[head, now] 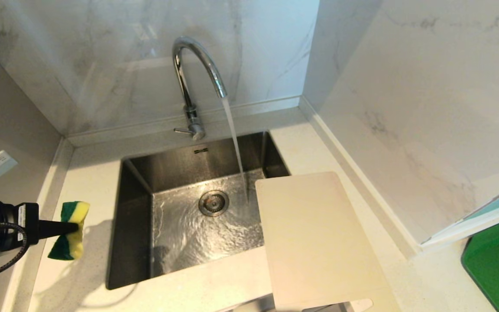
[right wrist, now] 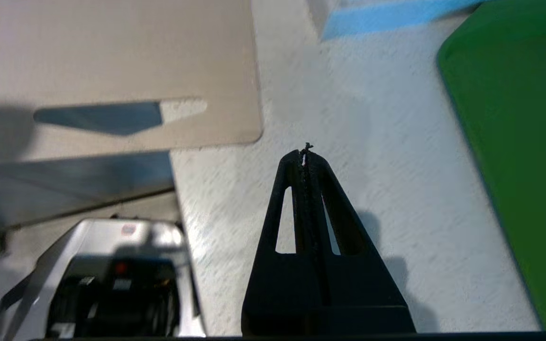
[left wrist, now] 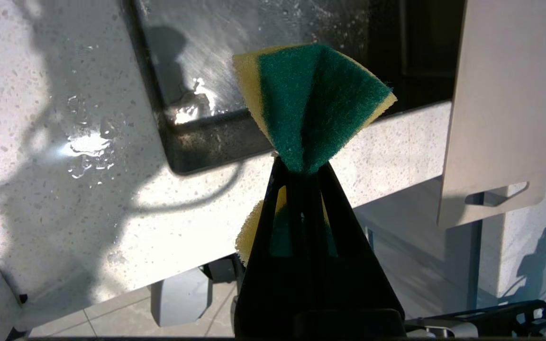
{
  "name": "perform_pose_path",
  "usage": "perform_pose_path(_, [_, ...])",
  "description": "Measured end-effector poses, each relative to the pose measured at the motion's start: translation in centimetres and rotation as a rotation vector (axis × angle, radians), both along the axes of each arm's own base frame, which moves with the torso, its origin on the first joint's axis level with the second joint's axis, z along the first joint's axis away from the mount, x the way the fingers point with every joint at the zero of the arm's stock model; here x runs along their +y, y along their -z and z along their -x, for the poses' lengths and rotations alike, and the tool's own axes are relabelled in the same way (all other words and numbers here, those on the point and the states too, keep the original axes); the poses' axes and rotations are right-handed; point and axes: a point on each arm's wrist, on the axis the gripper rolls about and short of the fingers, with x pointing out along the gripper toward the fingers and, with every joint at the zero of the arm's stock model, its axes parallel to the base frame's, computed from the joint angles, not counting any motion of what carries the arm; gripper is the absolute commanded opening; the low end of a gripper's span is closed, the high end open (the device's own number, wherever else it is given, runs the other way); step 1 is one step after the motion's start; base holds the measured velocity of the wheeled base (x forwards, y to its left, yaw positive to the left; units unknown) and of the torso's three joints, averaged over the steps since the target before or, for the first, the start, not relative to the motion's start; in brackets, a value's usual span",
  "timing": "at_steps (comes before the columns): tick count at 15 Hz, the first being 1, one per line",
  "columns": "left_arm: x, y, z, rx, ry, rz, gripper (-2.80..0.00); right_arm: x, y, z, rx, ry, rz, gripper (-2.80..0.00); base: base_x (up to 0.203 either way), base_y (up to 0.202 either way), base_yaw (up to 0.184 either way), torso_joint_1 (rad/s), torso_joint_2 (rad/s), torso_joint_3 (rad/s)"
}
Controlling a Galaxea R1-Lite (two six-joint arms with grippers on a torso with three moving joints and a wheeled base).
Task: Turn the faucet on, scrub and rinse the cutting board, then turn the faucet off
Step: Put down the cleaning cloth
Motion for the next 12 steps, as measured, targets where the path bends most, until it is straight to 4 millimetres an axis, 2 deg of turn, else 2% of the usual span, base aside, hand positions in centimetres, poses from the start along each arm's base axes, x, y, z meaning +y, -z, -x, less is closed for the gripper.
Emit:
perform_pose_path(5, [0.0, 0.0, 0.0, 0.000, 0.003, 0.001, -2.80, 0.0, 0.1, 0.8, -0.104, -0.065, -0.012, -2.80, 0.000, 0.000, 0.000, 0.000, 0.00, 0.000])
perform_pose_path(8, [0.0, 0.4, 0.1, 0.014, 0.002, 0.000, -2.80, 0.0, 0.2, 1.7, -0.224, -0.051, -0.027, -2.80, 0.000, 0.000, 0.000, 0.000, 0.00, 0.000])
perform_pose_path(12, [0.0, 0.5, 0.1, 0.019, 0.000, -0.005, -2.80, -0.1, 0.3, 2.0, -0.271, -0.040, -0.040, -2.80, 0.000, 0.000, 0.000, 0.000, 0.00, 0.000])
